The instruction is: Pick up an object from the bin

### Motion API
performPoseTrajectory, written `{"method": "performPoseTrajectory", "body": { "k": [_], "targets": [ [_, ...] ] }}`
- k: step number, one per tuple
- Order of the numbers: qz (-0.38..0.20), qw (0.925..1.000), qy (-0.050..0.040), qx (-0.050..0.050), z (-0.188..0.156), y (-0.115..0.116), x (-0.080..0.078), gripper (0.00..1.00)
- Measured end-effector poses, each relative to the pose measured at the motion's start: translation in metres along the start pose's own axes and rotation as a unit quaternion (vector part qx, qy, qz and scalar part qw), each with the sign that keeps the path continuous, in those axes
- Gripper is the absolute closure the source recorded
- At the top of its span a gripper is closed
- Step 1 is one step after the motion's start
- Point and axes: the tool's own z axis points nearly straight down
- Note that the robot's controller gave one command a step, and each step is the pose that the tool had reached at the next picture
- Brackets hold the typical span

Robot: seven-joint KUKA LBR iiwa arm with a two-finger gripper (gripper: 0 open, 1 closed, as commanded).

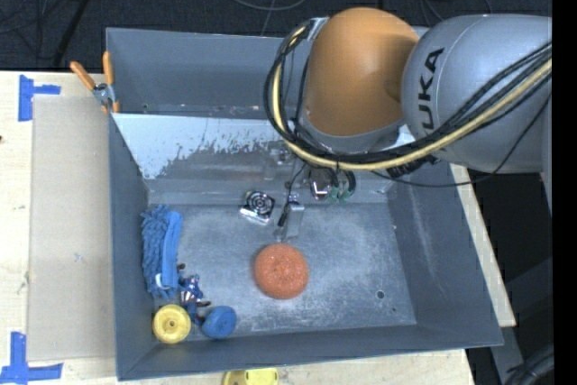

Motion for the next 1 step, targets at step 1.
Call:
{"method": "performPoseTrajectory", "body": {
  "k": [1],
  "targets": [
    [0.001, 1.0, -0.0036, 0.0, -0.0049, -0.0006, -0.0009, 0.0]
  ]
}}
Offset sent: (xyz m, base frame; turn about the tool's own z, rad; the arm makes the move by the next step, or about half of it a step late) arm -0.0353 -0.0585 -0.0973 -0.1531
